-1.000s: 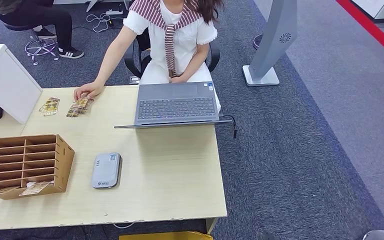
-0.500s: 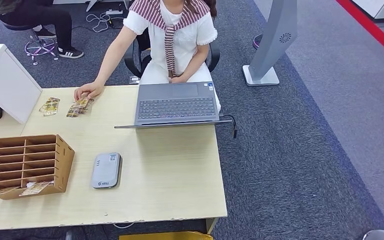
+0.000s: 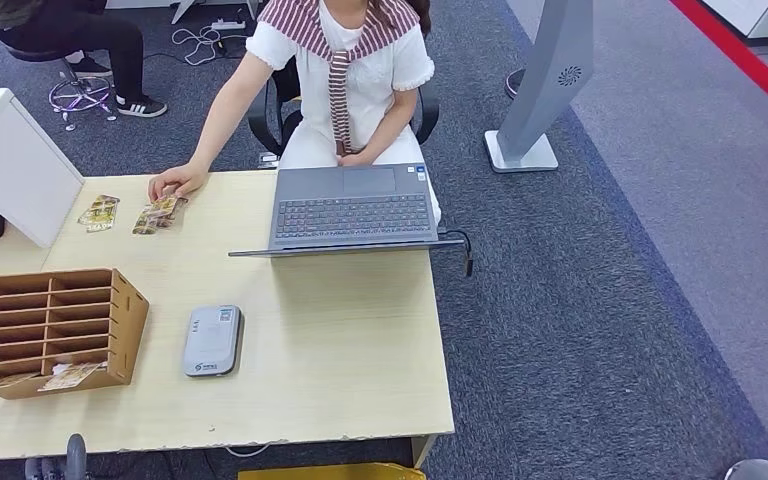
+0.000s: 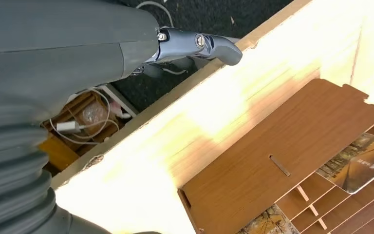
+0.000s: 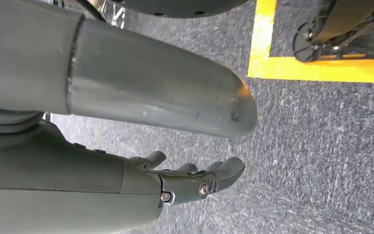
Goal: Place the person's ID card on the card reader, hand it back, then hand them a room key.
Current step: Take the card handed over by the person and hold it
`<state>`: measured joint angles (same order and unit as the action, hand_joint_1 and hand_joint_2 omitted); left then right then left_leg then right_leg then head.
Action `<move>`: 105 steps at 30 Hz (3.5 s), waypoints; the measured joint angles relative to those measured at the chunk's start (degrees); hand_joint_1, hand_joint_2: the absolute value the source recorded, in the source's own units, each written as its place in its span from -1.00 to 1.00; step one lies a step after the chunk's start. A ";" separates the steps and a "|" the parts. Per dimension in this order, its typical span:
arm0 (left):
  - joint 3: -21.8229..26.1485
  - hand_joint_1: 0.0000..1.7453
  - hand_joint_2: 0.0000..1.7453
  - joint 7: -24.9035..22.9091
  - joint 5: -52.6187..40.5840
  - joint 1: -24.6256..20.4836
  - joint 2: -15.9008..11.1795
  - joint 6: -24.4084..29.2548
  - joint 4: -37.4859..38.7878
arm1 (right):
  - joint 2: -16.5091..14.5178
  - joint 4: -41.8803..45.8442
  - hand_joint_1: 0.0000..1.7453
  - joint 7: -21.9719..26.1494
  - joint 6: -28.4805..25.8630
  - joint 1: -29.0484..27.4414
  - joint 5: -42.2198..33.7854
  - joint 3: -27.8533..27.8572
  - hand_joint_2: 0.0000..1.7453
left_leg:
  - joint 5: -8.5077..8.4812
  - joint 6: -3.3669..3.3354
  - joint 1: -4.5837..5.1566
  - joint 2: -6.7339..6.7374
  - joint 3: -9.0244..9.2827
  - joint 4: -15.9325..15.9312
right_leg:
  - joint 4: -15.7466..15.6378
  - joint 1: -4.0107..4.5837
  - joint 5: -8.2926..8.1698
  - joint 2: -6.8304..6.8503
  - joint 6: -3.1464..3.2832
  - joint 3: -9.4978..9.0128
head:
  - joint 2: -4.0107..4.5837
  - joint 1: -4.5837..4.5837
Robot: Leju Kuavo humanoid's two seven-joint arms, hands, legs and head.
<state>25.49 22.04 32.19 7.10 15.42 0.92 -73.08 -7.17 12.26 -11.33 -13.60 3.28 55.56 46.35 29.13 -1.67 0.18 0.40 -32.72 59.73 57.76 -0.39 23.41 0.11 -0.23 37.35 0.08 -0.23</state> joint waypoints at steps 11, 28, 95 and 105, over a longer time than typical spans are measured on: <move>-8.76 -1.00 1.00 5.61 -5.32 2.65 0.53 5.26 -22.23 | -0.67 -0.49 -1.00 -1.48 -0.02 -0.17 6.04 -2.18 -1.00 | -0.04 0.01 -0.07 -0.22 -0.06 0.02 | -0.03 0.04 0.00 0.28 0.02 -0.08 | -0.01 -0.11; -12.52 -1.00 1.00 13.57 -8.45 7.23 2.03 15.34 -44.85 | -1.51 -0.71 -1.00 -2.55 -0.11 -0.24 10.40 -3.16 -1.00 | -0.05 0.04 -0.09 -0.22 -0.06 0.01 | -0.02 0.06 0.00 0.27 0.03 -0.08 | -0.01 -0.12; -36.57 1.00 1.00 -25.99 -95.44 -53.20 -27.88 24.86 32.98 | -1.42 -0.89 -1.00 -3.90 4.89 1.30 20.07 -9.56 -1.00 | -1.35 0.80 -0.21 0.12 -1.17 0.02 | -0.03 0.18 -1.43 -0.13 0.55 1.22 | -0.01 0.08; -36.57 1.00 1.00 -24.97 -94.43 -52.90 -28.14 25.00 33.15 | -1.42 -0.89 -1.00 -3.90 4.87 1.29 20.64 -9.59 -1.00 | -1.36 0.80 -0.21 0.08 -1.18 0.02 | -0.03 0.18 -1.43 -0.12 0.55 1.22 | -0.01 0.08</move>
<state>-11.08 -2.93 -62.24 -45.80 -12.72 25.92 -39.92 -8.59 11.37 -15.23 -8.72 4.57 76.21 36.77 27.77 -0.86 -0.03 0.48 -33.90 59.75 57.73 -0.21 21.98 -0.01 0.32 38.57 0.07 -0.15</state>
